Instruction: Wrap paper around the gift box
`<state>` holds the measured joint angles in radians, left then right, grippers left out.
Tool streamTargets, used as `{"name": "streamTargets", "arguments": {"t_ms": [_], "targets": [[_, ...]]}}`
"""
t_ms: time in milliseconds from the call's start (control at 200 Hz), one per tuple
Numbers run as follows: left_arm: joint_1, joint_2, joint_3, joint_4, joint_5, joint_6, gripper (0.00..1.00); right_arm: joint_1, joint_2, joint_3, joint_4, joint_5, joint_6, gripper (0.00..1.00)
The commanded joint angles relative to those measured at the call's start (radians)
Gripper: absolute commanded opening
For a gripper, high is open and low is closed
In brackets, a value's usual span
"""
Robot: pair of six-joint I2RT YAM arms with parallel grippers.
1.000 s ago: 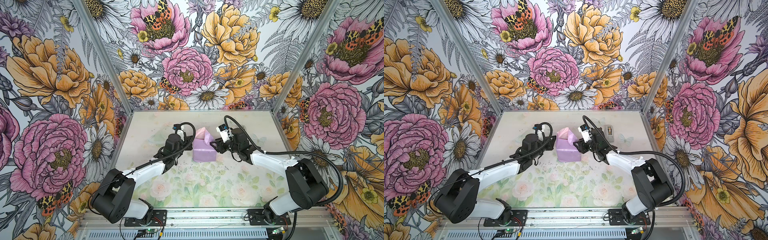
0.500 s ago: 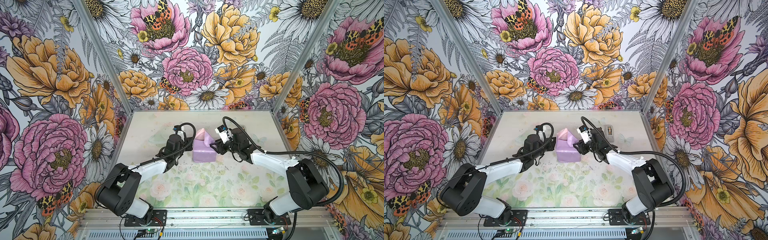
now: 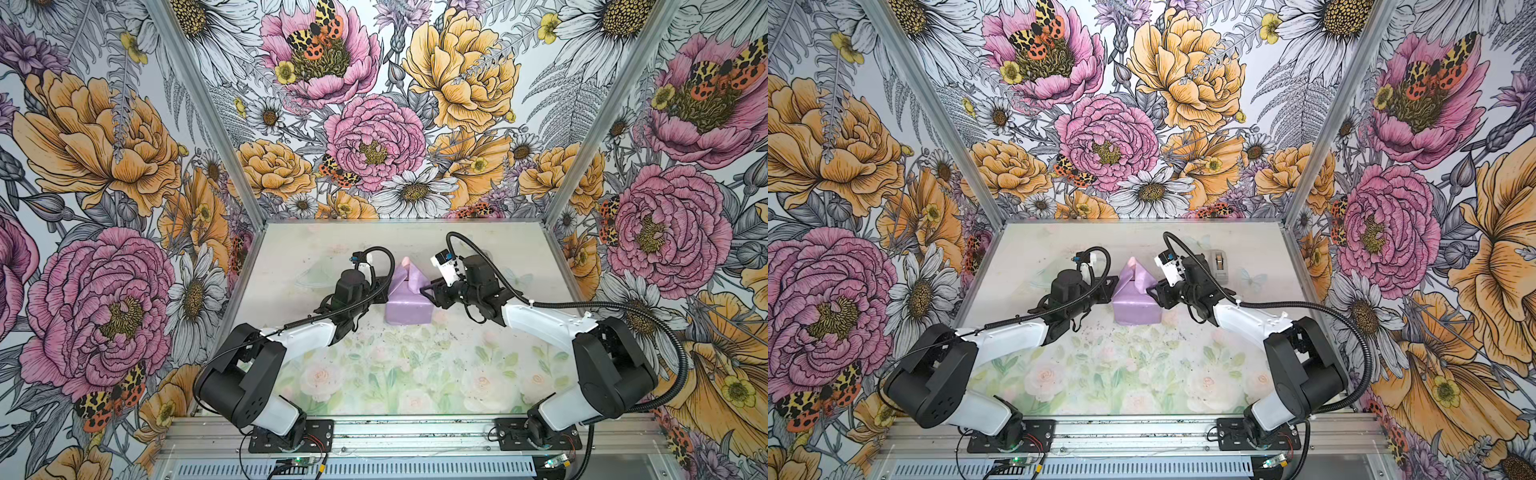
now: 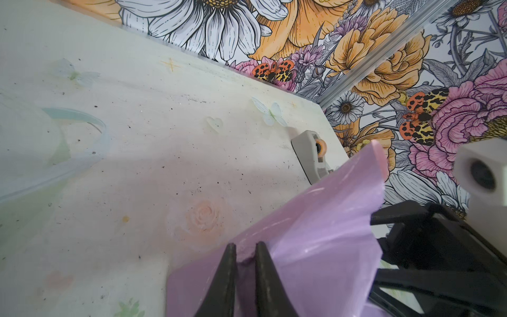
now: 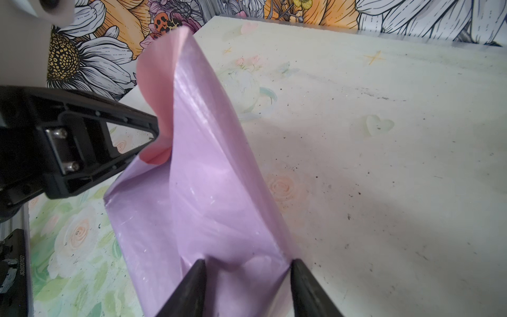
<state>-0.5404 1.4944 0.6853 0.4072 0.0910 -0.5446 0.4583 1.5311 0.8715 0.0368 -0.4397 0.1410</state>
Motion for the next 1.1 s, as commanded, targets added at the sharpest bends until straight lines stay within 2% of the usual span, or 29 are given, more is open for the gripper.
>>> {"name": "streamTargets", "arguments": {"t_ms": [0,355,700,911,1096], "targets": [[-0.015,-0.008,0.006,0.021,0.024,0.009,0.16,-0.003,0.030,0.010,-0.056,0.000,0.010,0.51],[-0.045,0.009,0.037,-0.031,0.052,0.074,0.16,-0.003,0.023,0.018,-0.051,-0.007,0.022,0.51],[-0.052,-0.056,0.055,-0.102,0.059,0.169,0.17,-0.003,0.019,0.023,-0.054,-0.014,0.032,0.51],[-0.049,-0.075,0.077,-0.102,0.043,0.183,0.17,-0.003,0.020,0.020,-0.055,-0.012,0.032,0.51],[-0.048,-0.024,0.097,-0.081,0.064,0.177,0.17,-0.002,0.018,0.016,-0.057,-0.010,0.031,0.51]]}}
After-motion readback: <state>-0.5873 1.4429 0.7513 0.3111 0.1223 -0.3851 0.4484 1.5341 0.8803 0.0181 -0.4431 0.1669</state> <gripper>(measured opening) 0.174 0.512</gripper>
